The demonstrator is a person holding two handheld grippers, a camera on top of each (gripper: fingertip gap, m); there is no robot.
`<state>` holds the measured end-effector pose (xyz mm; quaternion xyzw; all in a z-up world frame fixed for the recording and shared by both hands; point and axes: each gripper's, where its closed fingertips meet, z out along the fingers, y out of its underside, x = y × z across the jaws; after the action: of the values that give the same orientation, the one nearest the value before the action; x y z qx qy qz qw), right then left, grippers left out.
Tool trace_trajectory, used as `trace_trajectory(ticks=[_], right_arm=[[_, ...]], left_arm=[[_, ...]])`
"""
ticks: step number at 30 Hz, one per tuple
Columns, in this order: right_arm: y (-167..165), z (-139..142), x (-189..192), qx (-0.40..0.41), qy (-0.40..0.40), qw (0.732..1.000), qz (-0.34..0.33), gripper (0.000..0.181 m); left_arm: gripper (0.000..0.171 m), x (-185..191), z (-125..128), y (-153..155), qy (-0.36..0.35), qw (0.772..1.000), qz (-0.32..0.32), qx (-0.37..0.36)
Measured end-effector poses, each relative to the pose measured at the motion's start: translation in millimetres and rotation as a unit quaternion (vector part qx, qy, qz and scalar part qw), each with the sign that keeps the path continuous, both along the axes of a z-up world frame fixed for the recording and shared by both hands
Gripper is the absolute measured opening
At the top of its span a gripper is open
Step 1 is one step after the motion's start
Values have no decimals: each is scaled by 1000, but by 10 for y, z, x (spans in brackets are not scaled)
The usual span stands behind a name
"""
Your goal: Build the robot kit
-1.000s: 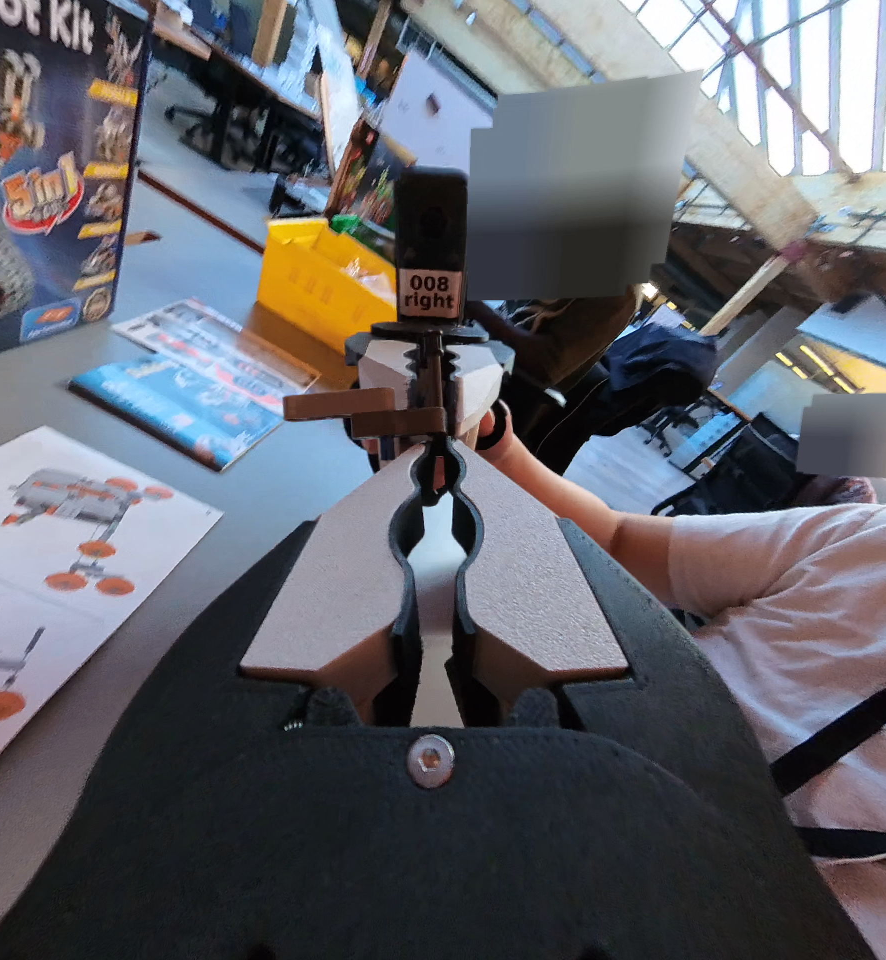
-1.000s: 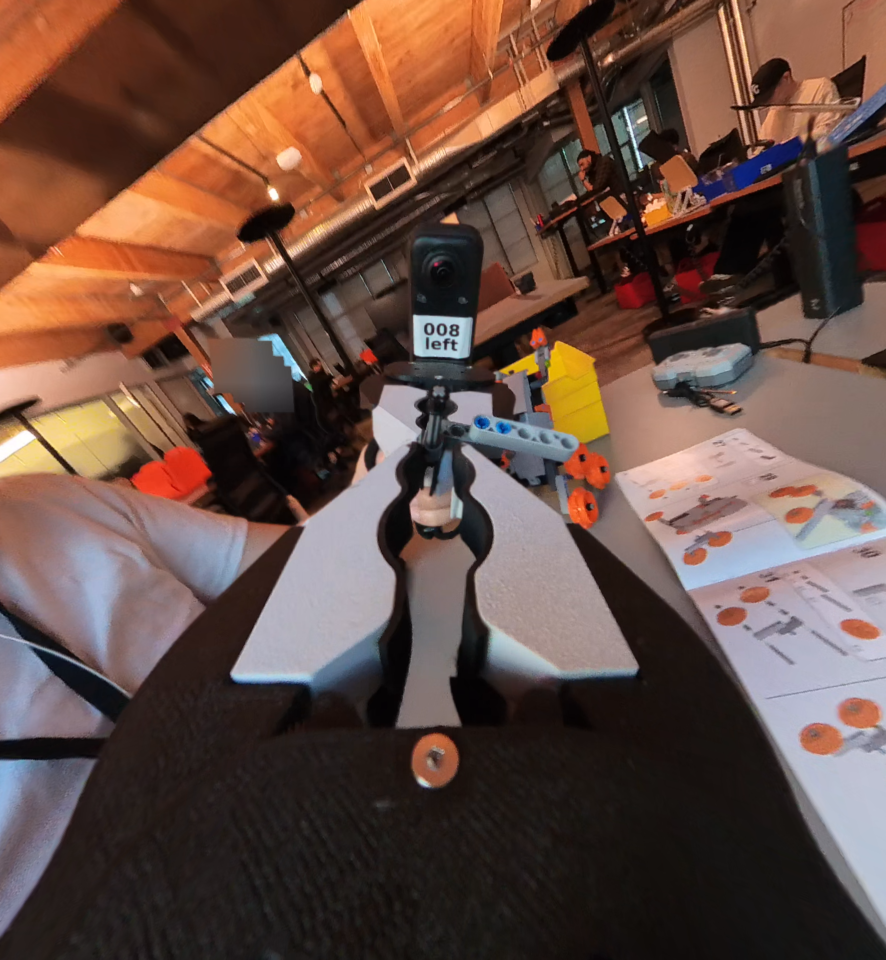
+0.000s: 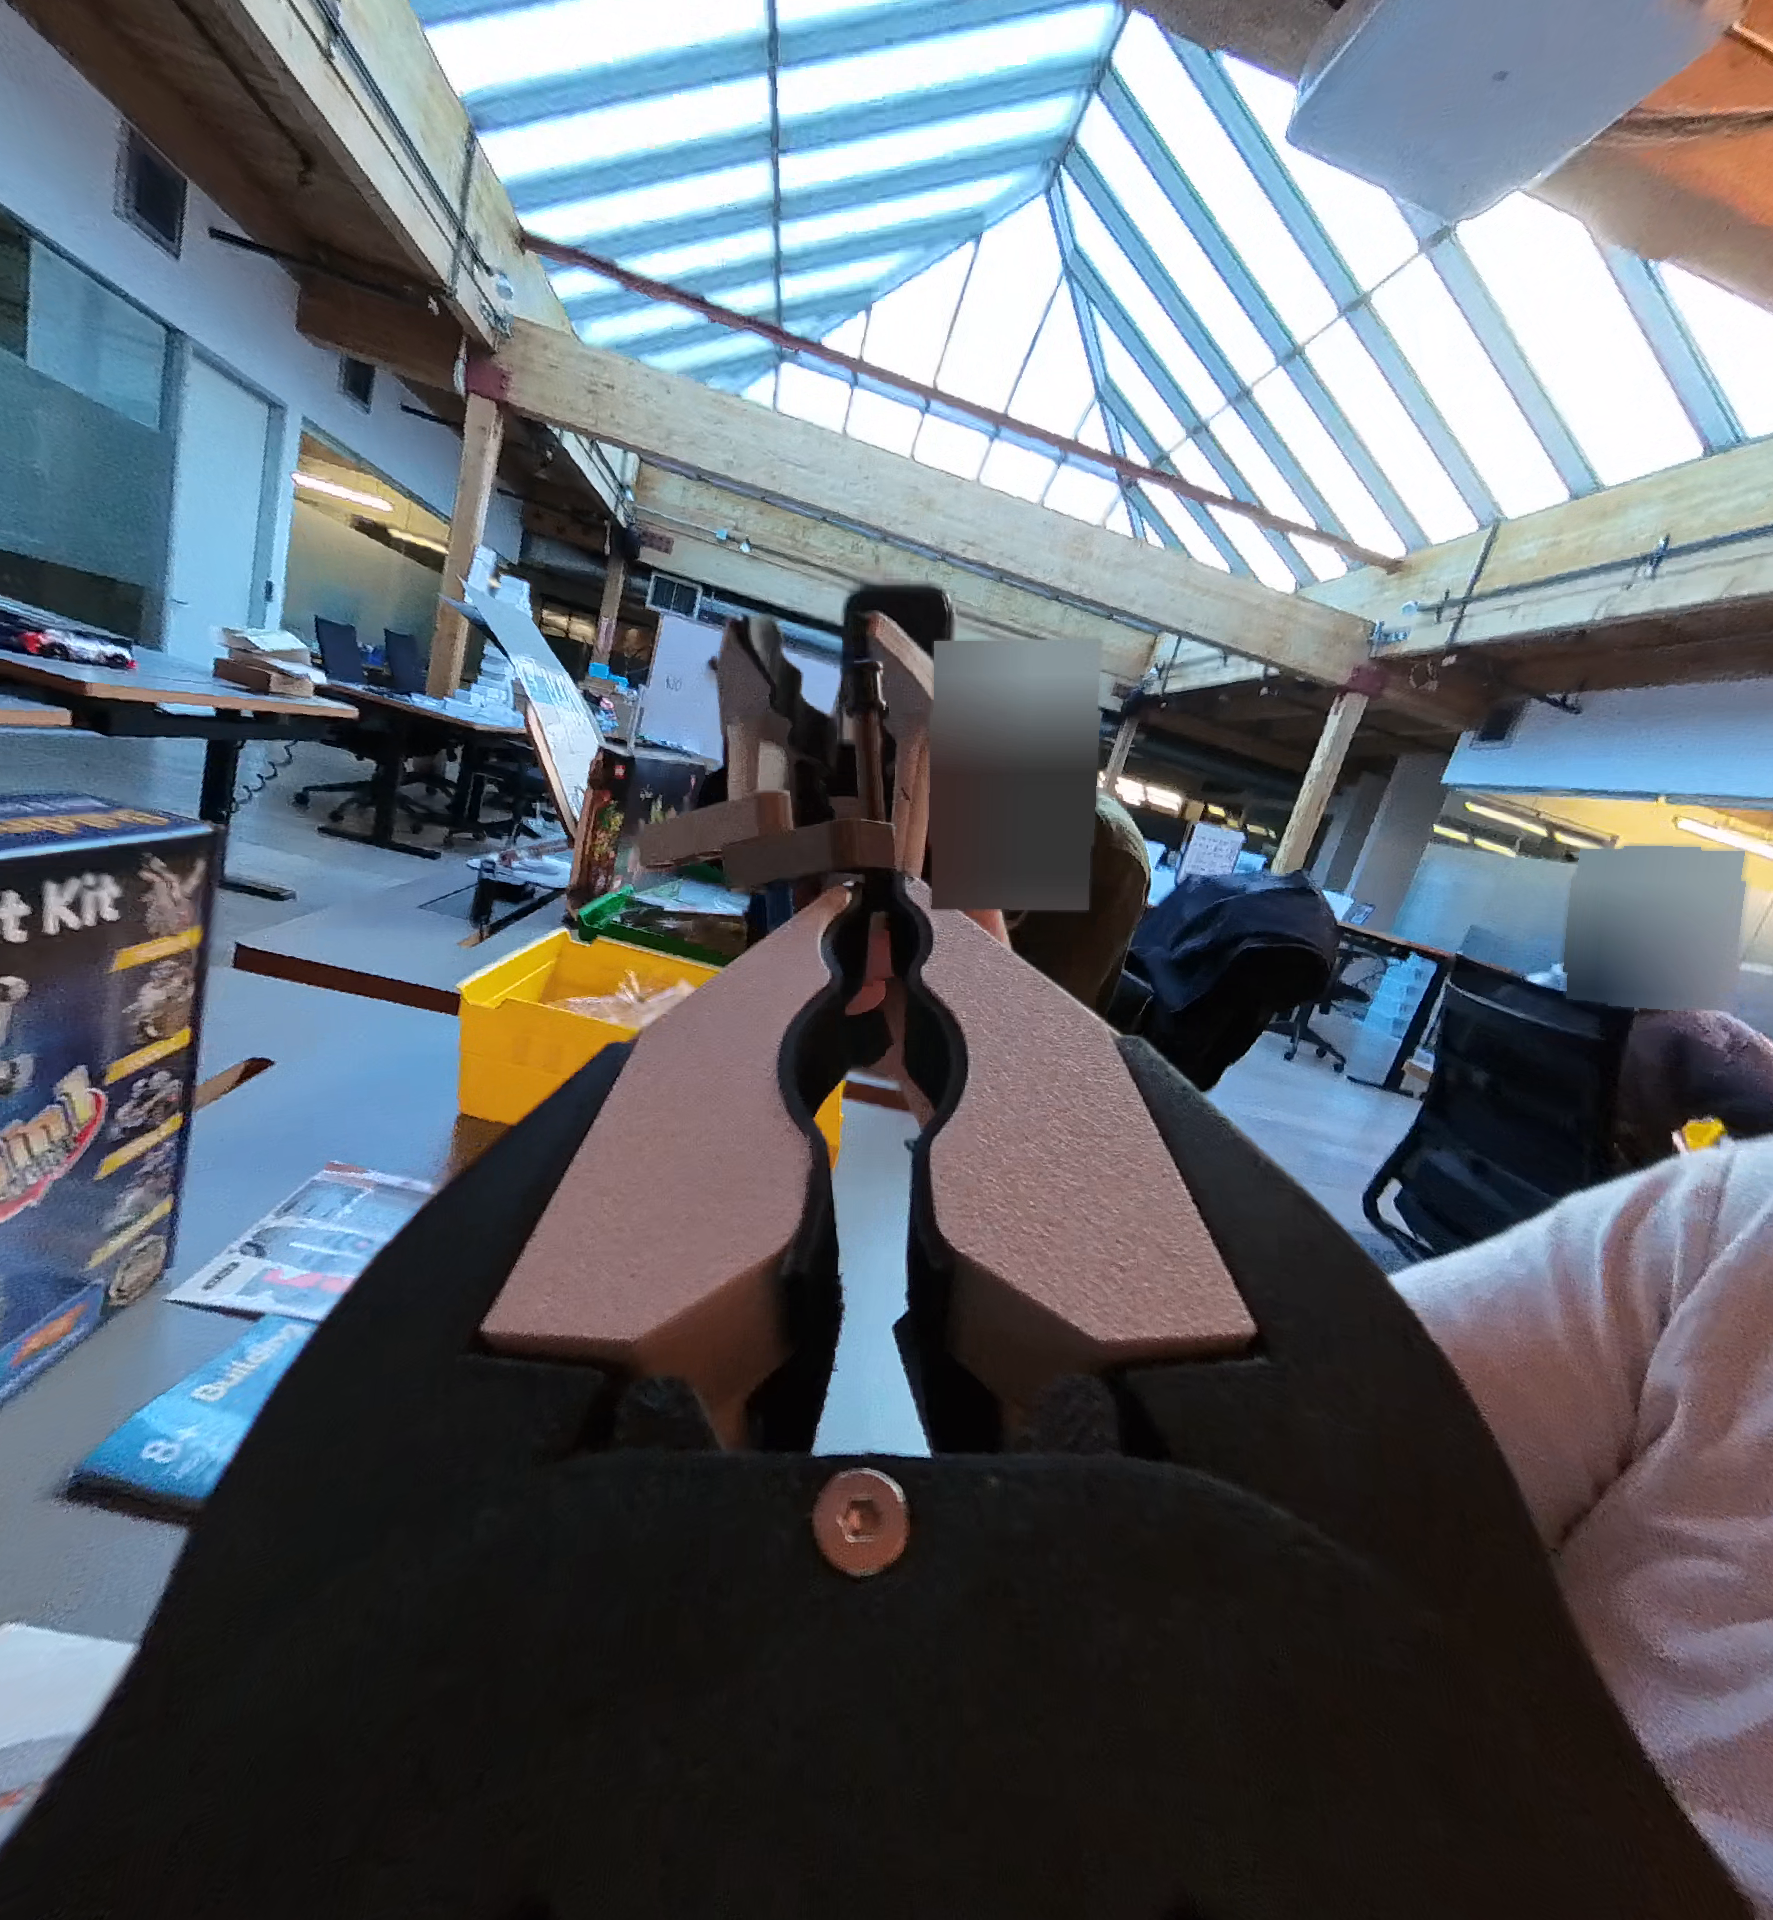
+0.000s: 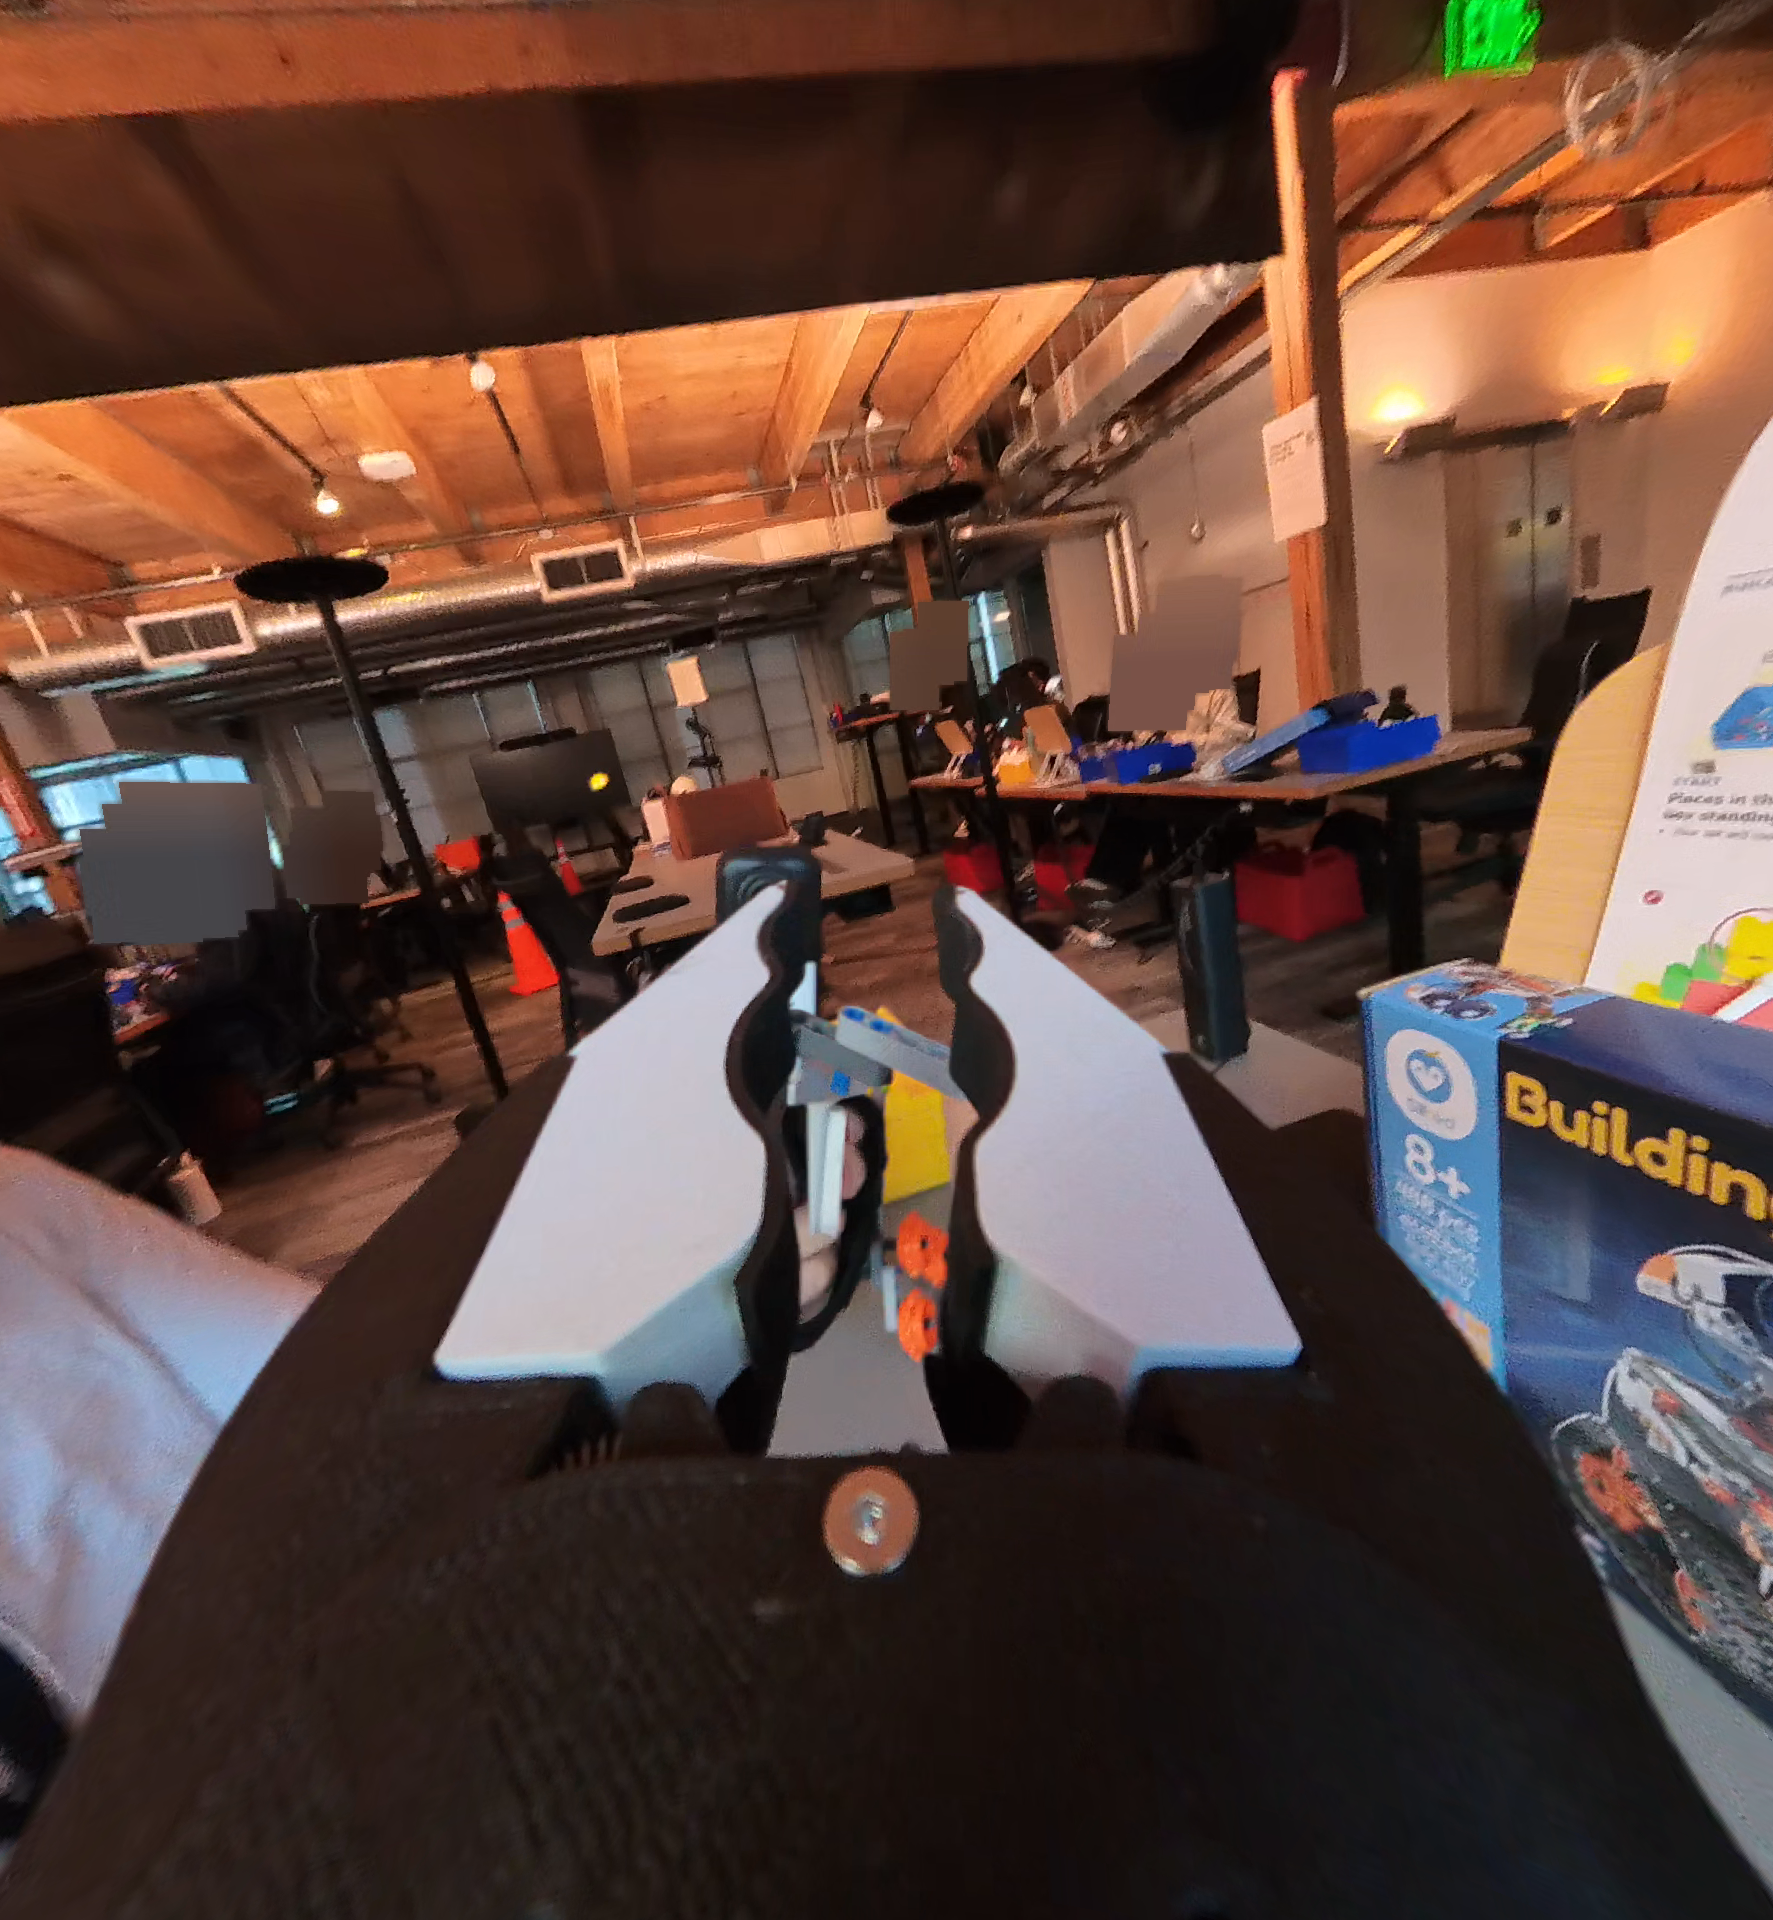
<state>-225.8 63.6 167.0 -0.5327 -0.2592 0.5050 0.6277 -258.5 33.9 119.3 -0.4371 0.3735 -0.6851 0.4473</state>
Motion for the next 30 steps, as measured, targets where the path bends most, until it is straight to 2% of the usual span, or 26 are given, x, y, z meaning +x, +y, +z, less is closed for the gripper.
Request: trace_trajectory(ticks=[2, 7, 11, 12, 14, 15, 20, 22, 24, 30], right_arm=[[-55, -53, -87, -8, -22, 999, 23, 21], [-37, -248, -282, -42, -79, 995, 36, 22], [-61, -342, -405, -67, -82, 992, 75, 21], [-69, -353, -435, -69, -82, 991, 83, 20], [-102, -402, -496, -71, -94, 988, 100, 3], [-105, -415, -517, -71, -97, 987, 103, 3], [-143, -379, -526, -68, -87, 987, 115, 2], [-138, -361, -504, -66, -83, 988, 110, 2], [-130, -374, -477, -66, -89, 988, 103, 2], [-164, -403, -465, -69, -98, 986, 115, 2]], left_arm=[[1, 45, -99, 10, 29, 1000, 5, 7], [1, -6, -85, 24, 12, 1000, -12, -21], [0, -2, -117, 40, 20, 1000, -8, -18], [1, -2, -118, 35, 19, 1000, -8, -16], [1, -5, -113, 25, 19, 1000, -8, -15], [1, -7, -112, 24, 19, 1000, -7, -14], [1, -41, -74, -11, 8, 1000, -14, 1], [7, -40, -96, -49, 19, 999, -26, 9], [6, -40, -130, -101, 35, 998, -44, 17], [3, -59, -144, -58, 39, 998, -39, 9]])
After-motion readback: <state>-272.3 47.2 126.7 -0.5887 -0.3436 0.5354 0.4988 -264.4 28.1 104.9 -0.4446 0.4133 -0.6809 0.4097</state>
